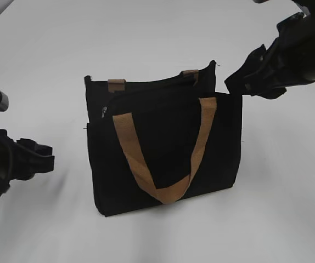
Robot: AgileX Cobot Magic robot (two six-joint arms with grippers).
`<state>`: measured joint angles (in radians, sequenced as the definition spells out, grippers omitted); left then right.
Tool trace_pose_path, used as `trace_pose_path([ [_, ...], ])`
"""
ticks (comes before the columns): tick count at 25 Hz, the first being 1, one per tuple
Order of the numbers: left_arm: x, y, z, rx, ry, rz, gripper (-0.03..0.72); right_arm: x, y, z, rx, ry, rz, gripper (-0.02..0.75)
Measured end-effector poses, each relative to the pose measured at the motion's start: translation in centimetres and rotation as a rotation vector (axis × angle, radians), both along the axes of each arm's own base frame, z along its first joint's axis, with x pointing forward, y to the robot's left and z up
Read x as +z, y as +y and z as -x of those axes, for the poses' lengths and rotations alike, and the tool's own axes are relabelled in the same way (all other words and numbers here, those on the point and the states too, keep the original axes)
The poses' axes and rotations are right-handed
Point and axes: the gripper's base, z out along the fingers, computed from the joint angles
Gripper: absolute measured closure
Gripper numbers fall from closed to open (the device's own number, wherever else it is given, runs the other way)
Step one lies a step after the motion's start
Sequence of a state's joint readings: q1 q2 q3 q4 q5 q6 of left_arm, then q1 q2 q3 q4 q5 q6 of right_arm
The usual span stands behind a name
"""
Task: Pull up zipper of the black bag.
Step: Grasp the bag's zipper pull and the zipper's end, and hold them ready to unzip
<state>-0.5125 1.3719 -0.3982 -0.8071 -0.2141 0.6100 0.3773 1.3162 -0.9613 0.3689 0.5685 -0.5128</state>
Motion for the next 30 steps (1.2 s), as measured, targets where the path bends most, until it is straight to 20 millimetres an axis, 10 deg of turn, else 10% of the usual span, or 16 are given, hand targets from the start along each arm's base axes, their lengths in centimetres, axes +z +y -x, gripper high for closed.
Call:
trace_pose_path([
  [9,0.1,-2.4,3.4,-0.055,-0.208,0.128,0.443,0.0,0.0,0.0,0.000,0.000,0.000,0.369],
  [22,-2.8,-4.8,2.7,-0.190,-0.345,0.292,0.437,0.0,0.0,0.0,0.001,0.001,0.001,0.369],
  [30,-3.3,-4.8,2.7,-0.178,-0.344,0.315,0.258,0.0,0.0,0.0,0.001,0.002,0.001,0.369],
])
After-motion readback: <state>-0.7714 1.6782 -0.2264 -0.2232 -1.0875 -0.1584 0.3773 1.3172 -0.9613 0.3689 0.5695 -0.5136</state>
